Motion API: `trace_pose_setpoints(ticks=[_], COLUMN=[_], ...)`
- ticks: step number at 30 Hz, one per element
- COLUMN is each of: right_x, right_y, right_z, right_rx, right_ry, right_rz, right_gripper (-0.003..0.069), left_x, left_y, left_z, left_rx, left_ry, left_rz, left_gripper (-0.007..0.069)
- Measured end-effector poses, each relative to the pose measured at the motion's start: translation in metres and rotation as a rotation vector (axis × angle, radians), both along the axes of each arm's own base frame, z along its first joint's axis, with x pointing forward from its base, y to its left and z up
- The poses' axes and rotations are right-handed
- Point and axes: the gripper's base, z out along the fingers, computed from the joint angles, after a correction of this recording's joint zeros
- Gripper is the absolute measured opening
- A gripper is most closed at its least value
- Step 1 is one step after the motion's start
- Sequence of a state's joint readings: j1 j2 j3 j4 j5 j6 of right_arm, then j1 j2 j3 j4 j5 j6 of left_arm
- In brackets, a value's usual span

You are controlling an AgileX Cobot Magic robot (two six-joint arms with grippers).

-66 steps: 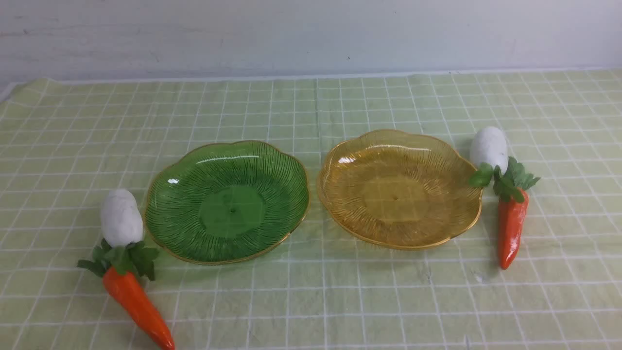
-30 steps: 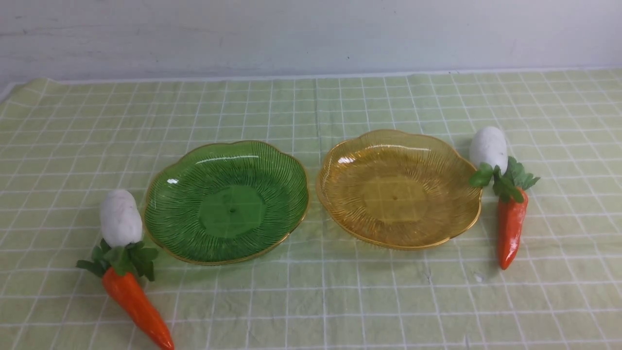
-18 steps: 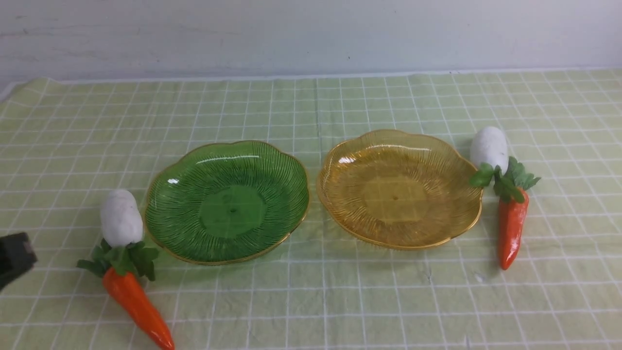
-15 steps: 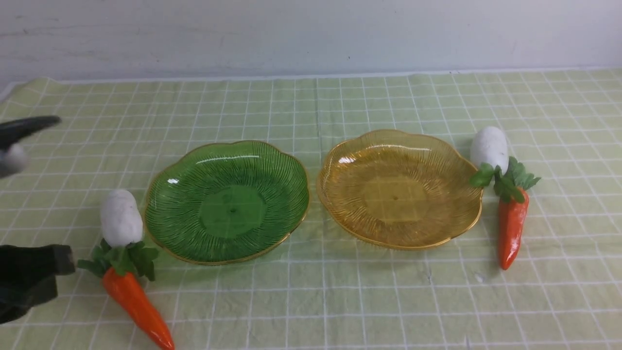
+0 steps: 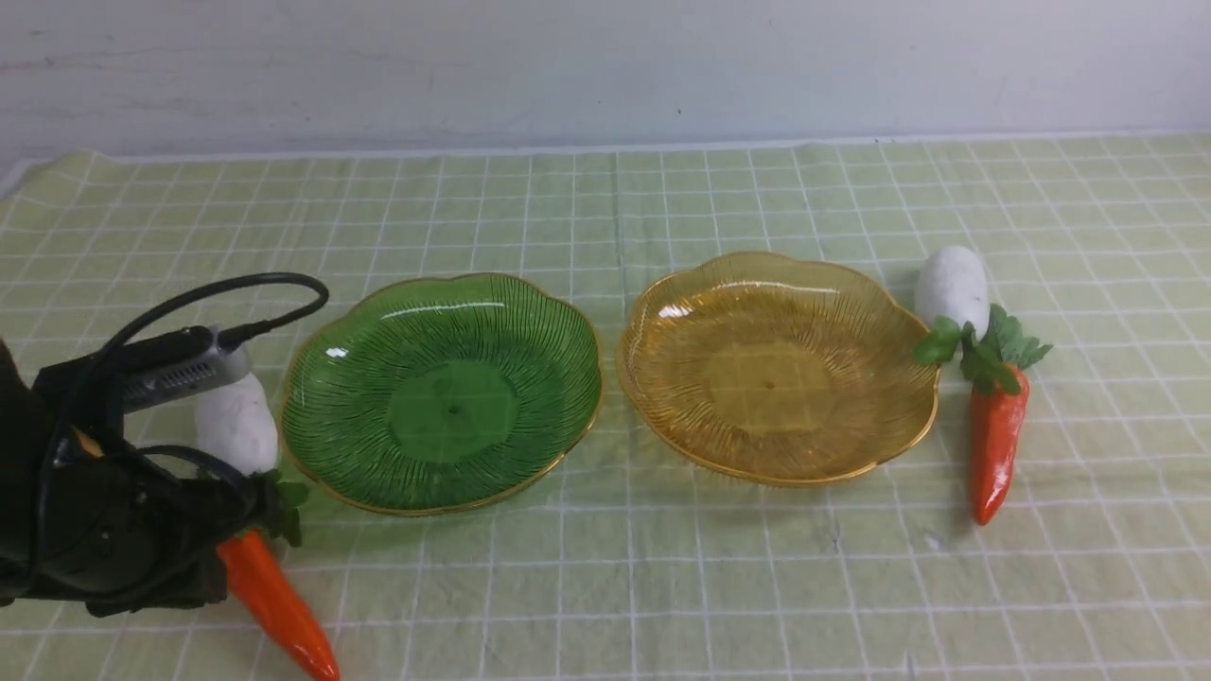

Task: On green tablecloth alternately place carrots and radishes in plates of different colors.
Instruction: 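Pick up the white radish and place it in the left plate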

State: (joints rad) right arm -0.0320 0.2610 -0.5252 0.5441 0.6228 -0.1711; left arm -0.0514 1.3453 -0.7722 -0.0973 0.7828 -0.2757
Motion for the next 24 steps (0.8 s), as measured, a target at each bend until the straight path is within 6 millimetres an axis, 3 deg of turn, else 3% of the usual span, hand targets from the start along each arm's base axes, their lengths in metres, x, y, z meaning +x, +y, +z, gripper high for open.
trace_pose_setpoints(ticks=[2,3,4,5,6,10,12,18,22,24], right_x=[0.015,0.015,0.025,0.028,0.038,0.063,0.073,0.092,0.104,0.112], right_y=[0.003,0.004,0.005,0.005,0.006,0.008,0.011,0.016,0.015,0.011], right_z=[0.028,0.028,0.036,0.037,0.037,0.028,0.024,0.015,0.008,0.005], right_rx=[-0.129,-0.137,-0.167,-0.17,-0.175,-0.141,-0.11,-0.079,-0.103,-0.149], right_ry=[0.117,0.137,0.203,0.223,0.29,0.417,0.456,0.505,0.576,0.62], right_rz=[0.069,0.08,0.111,0.119,0.141,0.187,0.214,0.282,0.298,0.281], right_gripper=[-0.0014,-0.0014,-0.0014,-0.0014,-0.0014,-0.0014,-0.0014,-0.0014,-0.0014,-0.0014], left_x=[0.01,0.01,0.014,0.014,0.019,0.029,0.035,0.042,0.039,0.034], left_y=[0.0,0.0,-0.001,-0.001,-0.001,-0.001,-0.002,-0.003,-0.004,-0.003], left_z=[-0.01,-0.01,-0.016,-0.016,-0.024,-0.044,-0.056,-0.072,-0.072,-0.069], left_rx=[-0.002,-0.002,-0.003,-0.003,-0.003,-0.004,-0.004,-0.023,-0.021,-0.011], left_ry=[-0.006,-0.006,0.004,0.004,0.019,0.049,0.063,0.087,0.127,0.166], left_rz=[0.007,0.007,0.011,0.011,0.015,0.026,0.032,0.054,0.046,0.03], left_gripper=[0.0159,0.0159,0.0216,0.0216,0.029,0.0406,0.0432,0.0405,0.022,0.023])
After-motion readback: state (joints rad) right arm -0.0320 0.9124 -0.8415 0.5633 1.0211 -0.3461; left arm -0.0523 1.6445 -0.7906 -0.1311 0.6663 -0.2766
